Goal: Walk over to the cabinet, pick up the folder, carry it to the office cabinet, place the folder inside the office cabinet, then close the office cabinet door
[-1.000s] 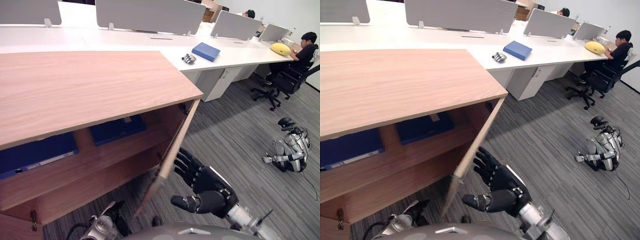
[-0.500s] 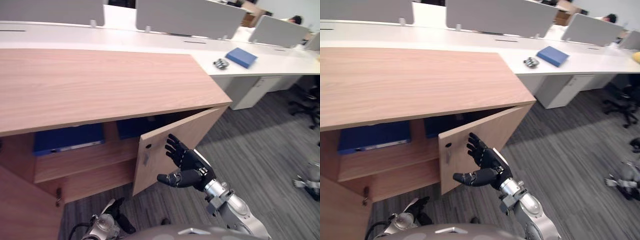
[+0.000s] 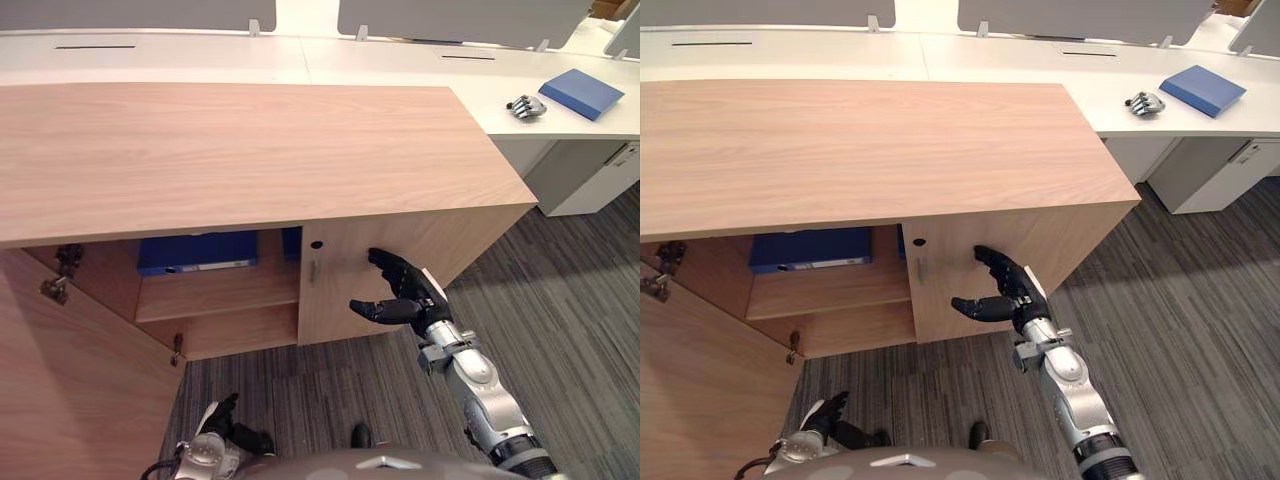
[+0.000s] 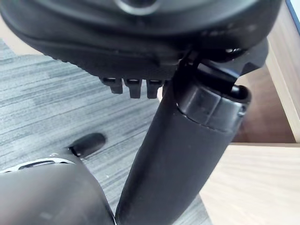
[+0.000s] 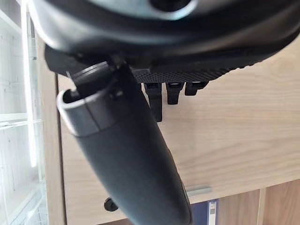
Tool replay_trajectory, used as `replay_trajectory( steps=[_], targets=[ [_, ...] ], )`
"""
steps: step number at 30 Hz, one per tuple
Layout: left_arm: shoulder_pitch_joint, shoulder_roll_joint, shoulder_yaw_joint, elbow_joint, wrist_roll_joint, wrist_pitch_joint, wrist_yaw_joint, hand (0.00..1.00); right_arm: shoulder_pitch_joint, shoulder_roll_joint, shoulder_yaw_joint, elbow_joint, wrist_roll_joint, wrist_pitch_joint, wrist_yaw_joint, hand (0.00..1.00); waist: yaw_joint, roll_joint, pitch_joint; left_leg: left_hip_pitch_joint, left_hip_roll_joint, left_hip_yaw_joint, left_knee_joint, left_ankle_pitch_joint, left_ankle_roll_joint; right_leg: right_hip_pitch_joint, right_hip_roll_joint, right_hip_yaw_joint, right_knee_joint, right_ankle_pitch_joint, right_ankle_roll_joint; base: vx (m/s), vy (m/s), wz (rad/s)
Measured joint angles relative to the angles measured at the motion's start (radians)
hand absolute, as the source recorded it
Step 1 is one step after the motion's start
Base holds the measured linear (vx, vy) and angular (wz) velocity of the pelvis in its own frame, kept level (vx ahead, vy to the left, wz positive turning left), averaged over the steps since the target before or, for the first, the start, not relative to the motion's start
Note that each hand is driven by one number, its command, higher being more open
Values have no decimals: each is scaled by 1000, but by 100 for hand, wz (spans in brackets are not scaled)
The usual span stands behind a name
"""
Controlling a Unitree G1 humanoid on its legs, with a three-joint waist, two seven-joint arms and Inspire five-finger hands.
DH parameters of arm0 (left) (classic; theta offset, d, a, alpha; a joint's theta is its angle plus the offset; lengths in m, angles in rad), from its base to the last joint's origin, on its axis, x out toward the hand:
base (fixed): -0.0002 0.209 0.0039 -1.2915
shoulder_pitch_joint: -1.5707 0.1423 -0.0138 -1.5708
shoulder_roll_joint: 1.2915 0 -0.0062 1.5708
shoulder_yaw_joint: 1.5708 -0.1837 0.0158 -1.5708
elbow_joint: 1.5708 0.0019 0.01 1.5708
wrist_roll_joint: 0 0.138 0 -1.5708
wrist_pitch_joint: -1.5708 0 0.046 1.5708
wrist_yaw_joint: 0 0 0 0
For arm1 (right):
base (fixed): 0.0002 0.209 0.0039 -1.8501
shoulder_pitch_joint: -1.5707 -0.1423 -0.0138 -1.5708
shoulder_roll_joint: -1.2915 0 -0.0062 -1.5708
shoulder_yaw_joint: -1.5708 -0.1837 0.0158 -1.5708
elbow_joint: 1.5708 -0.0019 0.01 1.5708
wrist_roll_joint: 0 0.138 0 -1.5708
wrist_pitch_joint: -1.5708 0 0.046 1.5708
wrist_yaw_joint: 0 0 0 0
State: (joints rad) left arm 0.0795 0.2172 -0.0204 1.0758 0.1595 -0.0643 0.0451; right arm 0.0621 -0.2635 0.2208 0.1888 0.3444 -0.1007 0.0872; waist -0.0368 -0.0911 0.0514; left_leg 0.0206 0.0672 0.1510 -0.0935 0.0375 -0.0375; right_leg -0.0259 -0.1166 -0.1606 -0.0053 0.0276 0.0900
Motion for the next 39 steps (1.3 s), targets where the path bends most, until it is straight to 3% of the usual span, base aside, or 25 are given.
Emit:
replay_trajectory(
  steps=[12, 22, 26, 39],
  targets=[
    [35, -30, 46, -53, -33, 0, 20, 100, 3, 81, -48, 139, -155, -4, -26, 100, 6, 33, 22, -12, 0, -37, -1, 12, 0, 13, 0, -38, -16, 0, -1, -6, 2, 10],
    [33, -43, 46, -55, -33, 0, 37, 100, 64, 159, -127, 494, -352, 13, -70, 100, 5, 49, 32, 10, -1, -43, -1, 9, -4, 46, 0, -49, -29, 0, 0, 13, 5, 3],
    [34, -45, 46, -55, -34, 1, 40, 100, 66, 171, -165, 609, -383, 35, -116, 100, 4, 53, 33, 14, -1, -39, -1, 9, -4, 47, -1, -45, -25, 0, 0, -15, 6, -1],
    [35, -48, 45, -55, -72, 1, 58, 100, 30, 201, -209, 738, -382, 56, -159, 100, 5, 56, 34, 35, -3, -27, -1, 7, -3, 62, -3, -34, -28, 1, 2, -6, 5, -3]
  ],
)
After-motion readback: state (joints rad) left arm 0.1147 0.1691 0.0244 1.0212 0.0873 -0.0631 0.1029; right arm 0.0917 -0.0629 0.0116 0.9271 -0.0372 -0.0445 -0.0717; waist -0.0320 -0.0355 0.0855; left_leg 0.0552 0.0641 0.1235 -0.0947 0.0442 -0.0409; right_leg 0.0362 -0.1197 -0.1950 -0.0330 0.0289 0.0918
